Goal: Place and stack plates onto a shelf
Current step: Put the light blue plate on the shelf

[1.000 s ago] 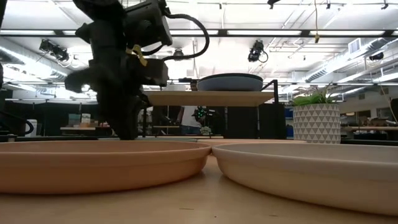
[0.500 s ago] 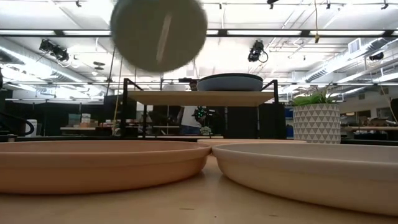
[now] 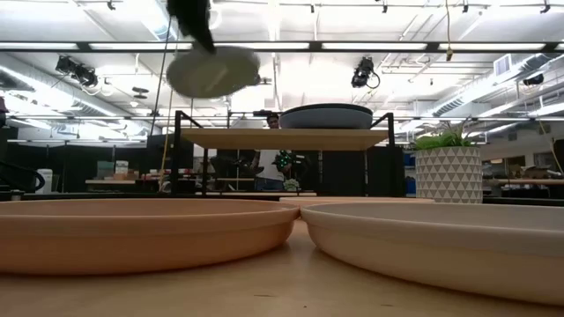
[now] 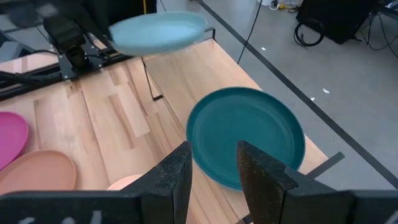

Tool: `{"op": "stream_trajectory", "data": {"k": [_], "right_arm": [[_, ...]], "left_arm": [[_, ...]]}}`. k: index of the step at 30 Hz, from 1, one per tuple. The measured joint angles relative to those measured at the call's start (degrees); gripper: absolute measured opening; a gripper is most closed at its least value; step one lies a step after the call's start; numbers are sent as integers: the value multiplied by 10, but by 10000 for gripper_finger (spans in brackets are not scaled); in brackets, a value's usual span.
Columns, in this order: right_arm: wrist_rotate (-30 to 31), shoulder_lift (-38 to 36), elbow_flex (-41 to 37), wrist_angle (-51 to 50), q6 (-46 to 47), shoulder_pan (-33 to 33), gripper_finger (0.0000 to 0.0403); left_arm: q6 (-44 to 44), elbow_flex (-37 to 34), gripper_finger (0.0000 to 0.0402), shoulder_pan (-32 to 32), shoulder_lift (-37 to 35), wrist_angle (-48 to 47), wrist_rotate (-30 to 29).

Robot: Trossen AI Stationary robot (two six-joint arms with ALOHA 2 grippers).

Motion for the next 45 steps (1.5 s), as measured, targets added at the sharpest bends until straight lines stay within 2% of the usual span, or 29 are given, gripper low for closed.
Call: {"op": "stream_trajectory", "data": {"k": [6,10,14,21,30,37,41,45], "right_arm": [[0,0,0,17,0,0,132],[0,0,0,17,0,0,132],[0,0,0,17,0,0,132],[1,0,0,18,0,0,132],[3,0,0,20,0,0,132],[2,0,0,19,4,0,132],[0,0,0,19,4,0,132],[0,0,0,19,2,0,132]], "left_arm": [[72,0,14,45,76,-23,-10],[121,0,14,45,111,-23,-40],[147,0,14,45,133,-21,-41],[171,0,14,41,141,13,-38],[167,0,14,43,145,53,1],[149,0,14,57,136,36,-22],[164,0,14,64,129,-21,-49],[178,0,14,60,129,-23,-47]]}}
